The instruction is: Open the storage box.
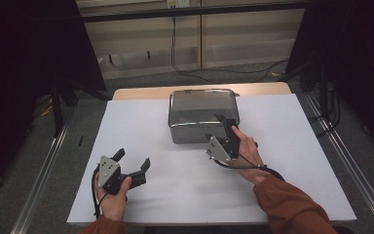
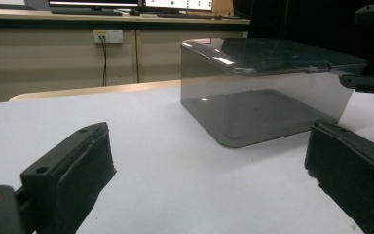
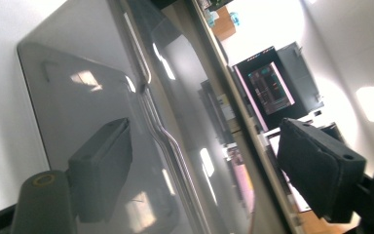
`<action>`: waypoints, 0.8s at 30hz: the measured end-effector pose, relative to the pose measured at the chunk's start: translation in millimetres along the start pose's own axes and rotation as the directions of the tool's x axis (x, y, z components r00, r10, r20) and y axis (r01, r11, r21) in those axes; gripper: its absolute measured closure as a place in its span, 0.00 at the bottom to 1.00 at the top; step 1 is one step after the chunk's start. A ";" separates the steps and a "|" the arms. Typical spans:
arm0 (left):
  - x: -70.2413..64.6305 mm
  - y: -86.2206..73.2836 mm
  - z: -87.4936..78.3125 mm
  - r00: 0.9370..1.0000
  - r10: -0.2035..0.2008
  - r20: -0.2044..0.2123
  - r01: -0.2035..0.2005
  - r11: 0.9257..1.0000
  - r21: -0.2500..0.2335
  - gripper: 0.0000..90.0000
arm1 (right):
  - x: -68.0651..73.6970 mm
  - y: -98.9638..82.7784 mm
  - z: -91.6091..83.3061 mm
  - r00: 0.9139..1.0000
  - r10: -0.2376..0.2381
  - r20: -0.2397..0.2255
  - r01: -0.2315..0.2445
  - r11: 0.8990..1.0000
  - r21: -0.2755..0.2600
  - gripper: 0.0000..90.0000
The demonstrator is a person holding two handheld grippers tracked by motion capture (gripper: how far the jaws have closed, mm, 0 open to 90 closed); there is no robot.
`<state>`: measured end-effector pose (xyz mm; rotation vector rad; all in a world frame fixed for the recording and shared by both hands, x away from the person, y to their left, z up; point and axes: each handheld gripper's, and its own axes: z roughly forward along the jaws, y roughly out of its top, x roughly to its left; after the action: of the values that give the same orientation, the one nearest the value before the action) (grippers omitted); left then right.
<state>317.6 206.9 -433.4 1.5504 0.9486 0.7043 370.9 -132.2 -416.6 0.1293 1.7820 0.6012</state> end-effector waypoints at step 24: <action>0.2 -0.5 1.8 1.000 0.007 0.010 -0.008 1.000 0.017 0.04 | 23.6 8.7 9.0 0.963 -0.269 -0.018 0.270 0.963 0.025 0.78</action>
<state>319.2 206.2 -434.3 1.5717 0.9441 0.6949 370.2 -112.6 -434.7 -0.0987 1.7836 0.3821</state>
